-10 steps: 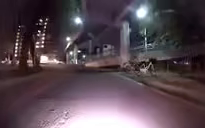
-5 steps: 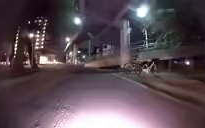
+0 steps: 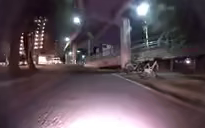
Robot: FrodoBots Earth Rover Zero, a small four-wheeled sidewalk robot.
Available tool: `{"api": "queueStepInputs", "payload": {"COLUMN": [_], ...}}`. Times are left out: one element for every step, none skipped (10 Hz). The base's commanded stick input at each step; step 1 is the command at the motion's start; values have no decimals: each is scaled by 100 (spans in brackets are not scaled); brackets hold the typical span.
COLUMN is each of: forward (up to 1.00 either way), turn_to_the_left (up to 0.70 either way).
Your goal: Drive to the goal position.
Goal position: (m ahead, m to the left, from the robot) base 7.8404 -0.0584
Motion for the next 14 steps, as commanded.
{"api": "queueStepInputs", "payload": {"forward": [70, 70, 70, 70, 70, 70, 70, 70, 70, 70, 70, 70, 70, 70], "turn_to_the_left": [0, 0, 0, 0, 0, 0, 0, 0, 0, 0, 0, 0, 0, 0]}}
